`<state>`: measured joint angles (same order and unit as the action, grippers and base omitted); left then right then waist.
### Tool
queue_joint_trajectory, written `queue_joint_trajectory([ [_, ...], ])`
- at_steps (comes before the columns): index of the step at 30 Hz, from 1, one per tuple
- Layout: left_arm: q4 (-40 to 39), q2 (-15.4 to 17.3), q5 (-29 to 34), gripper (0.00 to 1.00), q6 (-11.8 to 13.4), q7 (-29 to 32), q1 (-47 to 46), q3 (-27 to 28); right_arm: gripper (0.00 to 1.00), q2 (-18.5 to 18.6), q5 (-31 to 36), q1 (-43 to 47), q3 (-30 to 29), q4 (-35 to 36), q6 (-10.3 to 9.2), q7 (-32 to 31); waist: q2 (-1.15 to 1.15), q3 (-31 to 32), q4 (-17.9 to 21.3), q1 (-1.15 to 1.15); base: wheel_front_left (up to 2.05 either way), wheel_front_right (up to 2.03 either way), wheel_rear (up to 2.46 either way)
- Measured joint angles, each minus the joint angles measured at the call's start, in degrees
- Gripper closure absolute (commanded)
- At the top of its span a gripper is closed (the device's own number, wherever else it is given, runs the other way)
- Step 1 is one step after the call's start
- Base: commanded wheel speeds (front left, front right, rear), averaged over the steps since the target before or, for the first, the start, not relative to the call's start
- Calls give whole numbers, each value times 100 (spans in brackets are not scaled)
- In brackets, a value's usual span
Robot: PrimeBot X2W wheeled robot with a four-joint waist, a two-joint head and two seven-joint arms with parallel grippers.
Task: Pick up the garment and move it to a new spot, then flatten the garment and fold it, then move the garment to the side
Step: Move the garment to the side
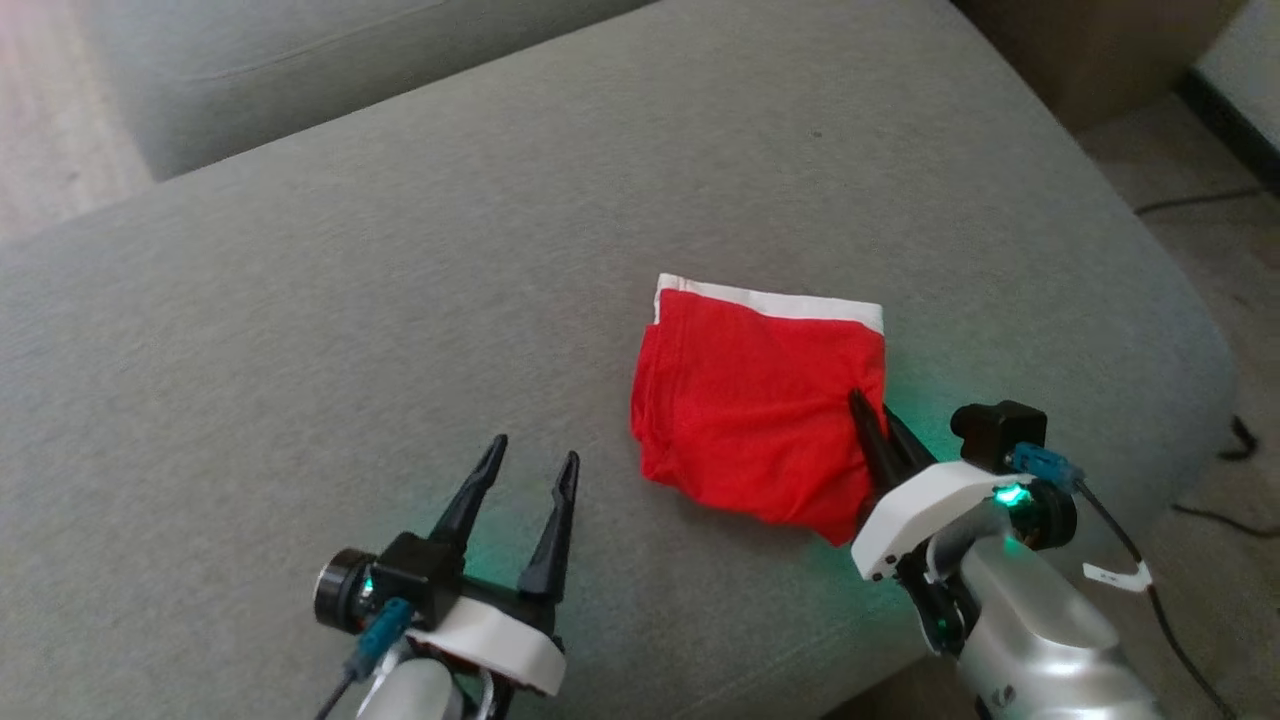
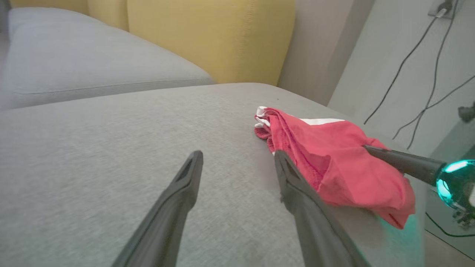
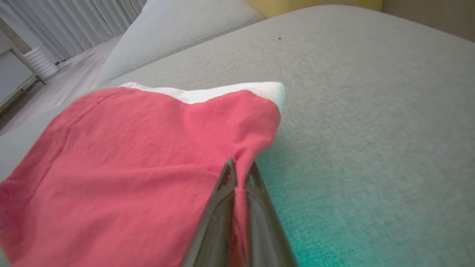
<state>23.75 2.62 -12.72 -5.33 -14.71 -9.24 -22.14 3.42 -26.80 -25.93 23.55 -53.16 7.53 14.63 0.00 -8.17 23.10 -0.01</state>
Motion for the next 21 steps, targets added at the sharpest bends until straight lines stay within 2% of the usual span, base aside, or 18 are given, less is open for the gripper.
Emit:
queue_joint_trajectory([
  [4,44,-1,-2,0,-23,0,2,-45,100,0,142,-54,-31,-25,0,0,0,-99,105,1,0,0,0],
  [9,116,0,-29,0,-22,0,-1,-68,100,138,720,-658,-257,-341,0,-1,0,-254,-173,1,0,0,0],
  [14,157,2,157,0,-51,0,-102,-26,100,755,1182,-1720,-673,-829,0,-1,0,-507,-592,1,0,0,0],
  [21,136,2,302,0,-77,0,-349,53,100,1862,1920,-2706,-1407,-1755,0,-82,0,-912,-1249,2,0,0,0],
])
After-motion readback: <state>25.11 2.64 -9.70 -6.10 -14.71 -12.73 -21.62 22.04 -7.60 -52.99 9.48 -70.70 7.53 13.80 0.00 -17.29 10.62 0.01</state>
